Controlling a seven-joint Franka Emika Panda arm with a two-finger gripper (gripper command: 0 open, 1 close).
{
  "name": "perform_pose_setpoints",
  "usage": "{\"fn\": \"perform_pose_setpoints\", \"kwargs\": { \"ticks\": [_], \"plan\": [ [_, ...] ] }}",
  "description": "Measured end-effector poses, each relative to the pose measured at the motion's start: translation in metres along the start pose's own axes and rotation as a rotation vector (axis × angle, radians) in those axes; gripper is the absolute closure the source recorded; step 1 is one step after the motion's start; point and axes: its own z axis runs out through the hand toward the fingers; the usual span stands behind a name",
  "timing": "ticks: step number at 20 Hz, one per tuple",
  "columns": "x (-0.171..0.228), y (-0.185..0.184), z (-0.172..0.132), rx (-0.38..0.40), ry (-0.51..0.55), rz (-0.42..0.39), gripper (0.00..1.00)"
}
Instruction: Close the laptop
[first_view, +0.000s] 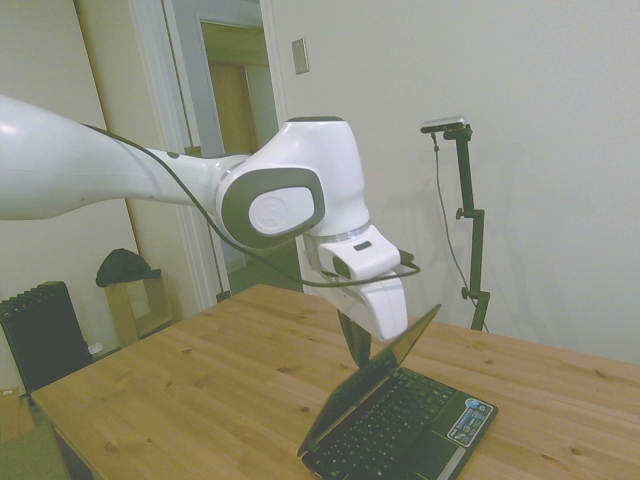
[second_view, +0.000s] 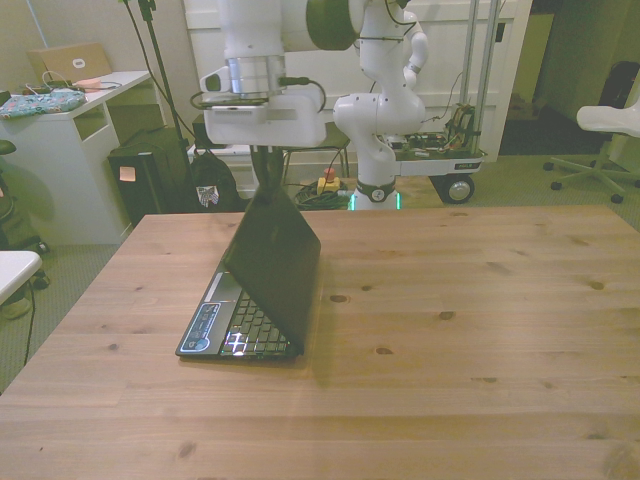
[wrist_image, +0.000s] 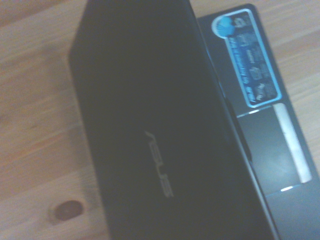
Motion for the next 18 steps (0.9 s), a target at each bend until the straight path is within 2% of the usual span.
{"fn": "perform_pose_setpoints", "kwargs": {
  "ticks": [3, 6, 12, 15, 16, 18],
  "plan": [
    [0.03, 0.027, 0.021, -0.021, 0.007, 0.024, 1.0],
    [0.053, 0.039, 0.056, -0.046, 0.013, 0.044, 1.0],
    [0.059, 0.025, 0.12, -0.099, -0.004, 0.029, 1.0],
    [0.052, 0.011, 0.117, -0.087, 0.004, 0.003, 1.0],
    [0.048, 0.004, 0.106, -0.071, 0.013, -0.009, 1.0],
    [0.033, -0.009, 0.068, -0.015, 0.043, -0.04, 1.0]
  ]
}}
